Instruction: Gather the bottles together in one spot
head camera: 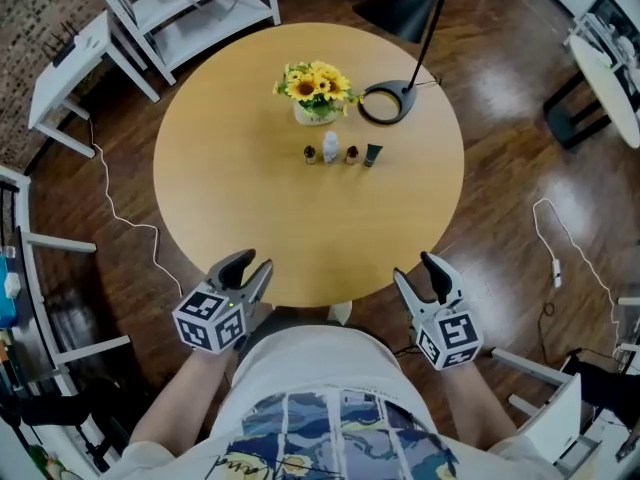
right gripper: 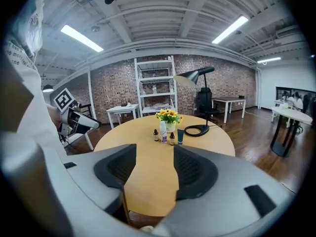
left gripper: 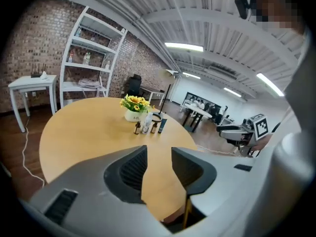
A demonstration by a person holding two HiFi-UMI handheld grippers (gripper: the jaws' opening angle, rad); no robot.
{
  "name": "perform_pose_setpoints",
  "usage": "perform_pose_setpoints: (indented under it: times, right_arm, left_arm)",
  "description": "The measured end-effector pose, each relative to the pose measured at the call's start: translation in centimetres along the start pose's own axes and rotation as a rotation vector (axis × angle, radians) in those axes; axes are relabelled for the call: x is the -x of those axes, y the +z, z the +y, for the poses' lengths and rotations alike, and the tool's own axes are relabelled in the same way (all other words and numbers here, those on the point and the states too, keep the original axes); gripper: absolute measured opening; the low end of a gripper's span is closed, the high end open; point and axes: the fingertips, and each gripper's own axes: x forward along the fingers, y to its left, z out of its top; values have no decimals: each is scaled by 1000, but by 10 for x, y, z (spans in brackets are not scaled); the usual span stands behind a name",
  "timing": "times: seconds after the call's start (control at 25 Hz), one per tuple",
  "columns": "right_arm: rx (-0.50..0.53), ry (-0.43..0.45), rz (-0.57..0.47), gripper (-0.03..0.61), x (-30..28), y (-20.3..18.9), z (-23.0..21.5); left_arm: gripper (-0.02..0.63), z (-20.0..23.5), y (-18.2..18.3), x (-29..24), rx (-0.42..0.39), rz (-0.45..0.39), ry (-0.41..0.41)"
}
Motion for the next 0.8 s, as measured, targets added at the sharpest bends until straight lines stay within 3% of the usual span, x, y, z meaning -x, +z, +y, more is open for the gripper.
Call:
perform_pose_setpoints:
  times: [0.2, 0.44, 0.8]
  right_arm:
    - [25, 50, -10, 259, 5, -5, 1]
    - [26, 76, -10, 261, 11, -9, 6]
    - [-104, -12, -31, 259, 39, -2, 26]
  left_arm:
    - [129, -4, -8, 2, 6, 26, 93]
    - [143, -8, -21, 9, -28, 49, 136]
    - [143, -9, -23, 27, -112, 53, 97]
